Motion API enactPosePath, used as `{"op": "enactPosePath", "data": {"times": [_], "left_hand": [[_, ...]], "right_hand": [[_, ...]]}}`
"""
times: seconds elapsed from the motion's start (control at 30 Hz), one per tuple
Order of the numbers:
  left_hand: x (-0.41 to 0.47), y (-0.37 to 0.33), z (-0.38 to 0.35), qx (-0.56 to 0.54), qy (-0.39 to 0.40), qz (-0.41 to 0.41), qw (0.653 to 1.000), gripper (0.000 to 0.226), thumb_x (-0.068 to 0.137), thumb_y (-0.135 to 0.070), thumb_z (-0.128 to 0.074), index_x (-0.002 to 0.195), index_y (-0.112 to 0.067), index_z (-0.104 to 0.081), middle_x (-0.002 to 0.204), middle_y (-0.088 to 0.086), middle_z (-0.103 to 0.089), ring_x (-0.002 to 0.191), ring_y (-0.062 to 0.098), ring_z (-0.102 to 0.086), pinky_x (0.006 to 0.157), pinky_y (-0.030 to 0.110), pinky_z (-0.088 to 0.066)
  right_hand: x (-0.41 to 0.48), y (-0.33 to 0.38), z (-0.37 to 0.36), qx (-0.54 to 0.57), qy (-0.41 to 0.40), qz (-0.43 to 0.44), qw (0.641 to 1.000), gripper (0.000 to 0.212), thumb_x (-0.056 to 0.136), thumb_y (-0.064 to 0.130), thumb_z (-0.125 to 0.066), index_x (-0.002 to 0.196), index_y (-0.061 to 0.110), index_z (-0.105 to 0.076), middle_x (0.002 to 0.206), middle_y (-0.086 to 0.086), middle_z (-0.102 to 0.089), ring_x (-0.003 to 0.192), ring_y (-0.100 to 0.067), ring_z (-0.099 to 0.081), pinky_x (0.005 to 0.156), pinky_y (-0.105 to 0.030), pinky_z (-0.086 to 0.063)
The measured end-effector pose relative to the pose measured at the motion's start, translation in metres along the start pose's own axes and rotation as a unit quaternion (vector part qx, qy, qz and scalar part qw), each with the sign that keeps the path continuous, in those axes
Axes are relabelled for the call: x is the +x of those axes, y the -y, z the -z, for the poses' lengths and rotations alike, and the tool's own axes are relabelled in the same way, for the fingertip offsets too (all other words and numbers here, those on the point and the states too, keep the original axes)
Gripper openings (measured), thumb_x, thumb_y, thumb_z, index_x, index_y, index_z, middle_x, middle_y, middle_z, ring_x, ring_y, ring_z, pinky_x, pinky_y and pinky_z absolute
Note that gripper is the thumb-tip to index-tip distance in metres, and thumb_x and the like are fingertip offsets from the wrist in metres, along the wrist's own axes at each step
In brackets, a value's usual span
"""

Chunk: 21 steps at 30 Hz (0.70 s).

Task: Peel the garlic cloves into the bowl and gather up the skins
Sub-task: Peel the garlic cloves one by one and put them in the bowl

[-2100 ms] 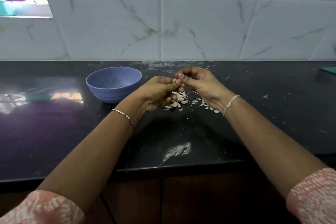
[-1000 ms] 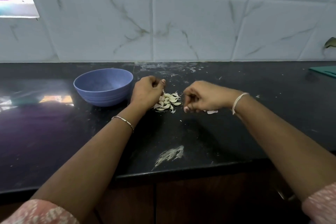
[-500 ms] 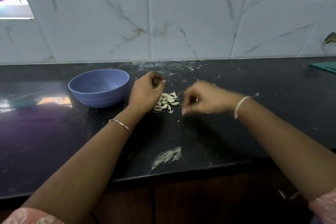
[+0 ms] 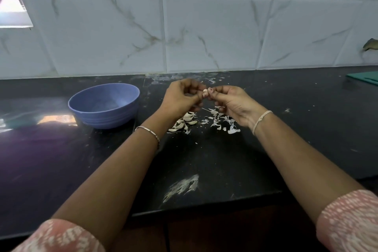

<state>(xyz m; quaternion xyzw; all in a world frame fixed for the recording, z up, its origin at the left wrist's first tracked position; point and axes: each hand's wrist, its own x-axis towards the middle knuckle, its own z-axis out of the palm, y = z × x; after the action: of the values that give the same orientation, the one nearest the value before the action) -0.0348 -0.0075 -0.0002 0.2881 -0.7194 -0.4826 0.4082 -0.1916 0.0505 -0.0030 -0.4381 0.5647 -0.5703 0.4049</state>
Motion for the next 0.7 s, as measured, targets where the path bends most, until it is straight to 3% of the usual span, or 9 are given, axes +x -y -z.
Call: {"op": "enactPosePath", "data": {"times": [0.23, 0.4, 0.6, 0.7], "left_hand": [[0.000, 0.007, -0.013, 0.040, -0.075, -0.017, 0.996, 0.007, 0.090, -0.017, -0.069, 0.091, -0.016, -0.062, 0.087, 0.006, -0.067, 0.058, 0.018, -0.069, 0.051, 0.028, -0.058], [-0.001, 0.006, -0.020, 0.061, -0.079, -0.004, 0.995, 0.010, 0.088, -0.010, -0.071, 0.085, -0.018, -0.065, 0.078, 0.001, -0.068, 0.051, 0.013, -0.066, 0.057, 0.032, -0.061], [-0.002, 0.007, -0.021, 0.060, -0.056, 0.001, 0.997, 0.013, 0.087, -0.009, -0.072, 0.100, -0.010, -0.071, 0.077, 0.000, -0.069, 0.058, 0.012, -0.067, 0.060, 0.027, -0.061], [-0.002, 0.008, -0.019, 0.048, -0.055, 0.013, 0.997, 0.016, 0.086, -0.011, -0.074, 0.101, -0.008, -0.073, 0.078, 0.003, -0.072, 0.061, 0.015, -0.069, 0.064, 0.030, -0.061]], "right_hand": [[-0.002, -0.001, 0.002, 0.022, 0.000, -0.018, 1.000, 0.018, 0.089, 0.025, -0.069, 0.096, 0.009, -0.069, 0.081, 0.000, -0.071, 0.058, -0.004, -0.053, 0.050, -0.015, -0.041], [-0.002, 0.000, 0.003, 0.021, -0.034, -0.002, 0.999, 0.019, 0.079, 0.022, -0.079, 0.086, 0.006, -0.071, 0.085, -0.005, -0.072, 0.060, -0.007, -0.055, 0.053, -0.016, -0.046], [-0.003, -0.003, 0.005, 0.005, -0.038, 0.021, 0.999, 0.019, 0.076, 0.012, -0.080, 0.087, 0.000, -0.071, 0.082, -0.012, -0.070, 0.062, -0.011, -0.060, 0.058, -0.018, -0.051], [-0.004, -0.002, 0.005, -0.009, -0.033, 0.032, 0.999, 0.009, 0.079, 0.009, -0.077, 0.083, 0.004, -0.072, 0.077, -0.008, -0.070, 0.064, -0.011, -0.062, 0.063, -0.019, -0.053]]}}
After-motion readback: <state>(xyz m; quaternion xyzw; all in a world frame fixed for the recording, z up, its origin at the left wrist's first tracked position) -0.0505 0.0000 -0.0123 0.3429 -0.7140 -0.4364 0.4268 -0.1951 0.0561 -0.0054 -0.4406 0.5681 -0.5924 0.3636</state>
